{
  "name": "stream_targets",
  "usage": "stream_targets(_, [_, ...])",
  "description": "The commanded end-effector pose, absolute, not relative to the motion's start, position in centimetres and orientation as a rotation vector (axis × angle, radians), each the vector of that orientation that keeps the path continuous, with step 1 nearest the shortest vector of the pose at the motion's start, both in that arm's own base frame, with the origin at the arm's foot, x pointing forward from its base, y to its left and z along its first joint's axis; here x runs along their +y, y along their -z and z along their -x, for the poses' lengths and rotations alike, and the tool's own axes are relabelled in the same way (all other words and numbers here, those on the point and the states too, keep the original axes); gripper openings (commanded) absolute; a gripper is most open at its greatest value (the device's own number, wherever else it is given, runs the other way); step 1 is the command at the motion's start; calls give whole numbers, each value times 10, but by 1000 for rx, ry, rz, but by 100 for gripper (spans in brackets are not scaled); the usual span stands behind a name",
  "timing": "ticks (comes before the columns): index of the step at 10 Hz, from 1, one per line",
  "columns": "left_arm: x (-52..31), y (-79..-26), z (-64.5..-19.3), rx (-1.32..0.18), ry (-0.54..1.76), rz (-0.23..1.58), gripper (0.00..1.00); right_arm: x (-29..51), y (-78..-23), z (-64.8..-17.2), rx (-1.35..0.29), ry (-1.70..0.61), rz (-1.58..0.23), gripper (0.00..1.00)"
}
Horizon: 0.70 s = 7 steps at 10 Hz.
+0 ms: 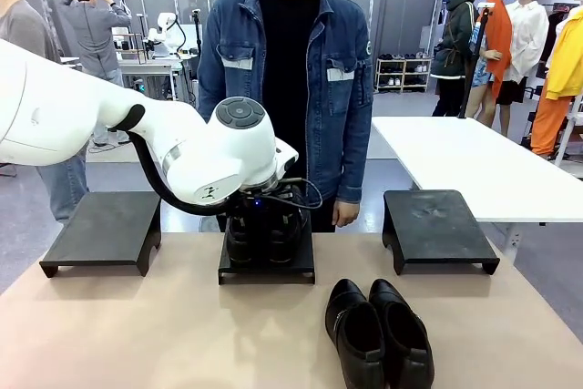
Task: Place the shoes on the stand as instructed by the person.
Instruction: Pick up another pair of Shoes and place it on the Shoes Stand indicated by the person.
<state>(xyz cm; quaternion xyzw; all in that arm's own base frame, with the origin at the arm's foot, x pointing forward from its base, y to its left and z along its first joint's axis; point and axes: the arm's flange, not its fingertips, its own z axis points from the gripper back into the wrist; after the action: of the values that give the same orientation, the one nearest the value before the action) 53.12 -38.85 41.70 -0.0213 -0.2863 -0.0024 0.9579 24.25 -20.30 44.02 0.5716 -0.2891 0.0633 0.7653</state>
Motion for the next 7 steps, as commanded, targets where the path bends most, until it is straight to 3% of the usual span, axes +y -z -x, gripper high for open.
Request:
stream_targets(1, [-391,-417,-535,-584,2,47,100,-205,-440,-241,-641,-157,-1243,100])
stream_targets(5, [-389,-418,-531,-582,5,44,100,-205,-440,-241,-641,-157,-1243,100])
stream_targets(7, [-371,-466,-518,-522,79,44,100,-205,-440,-241,-641,-157,-1243,100])
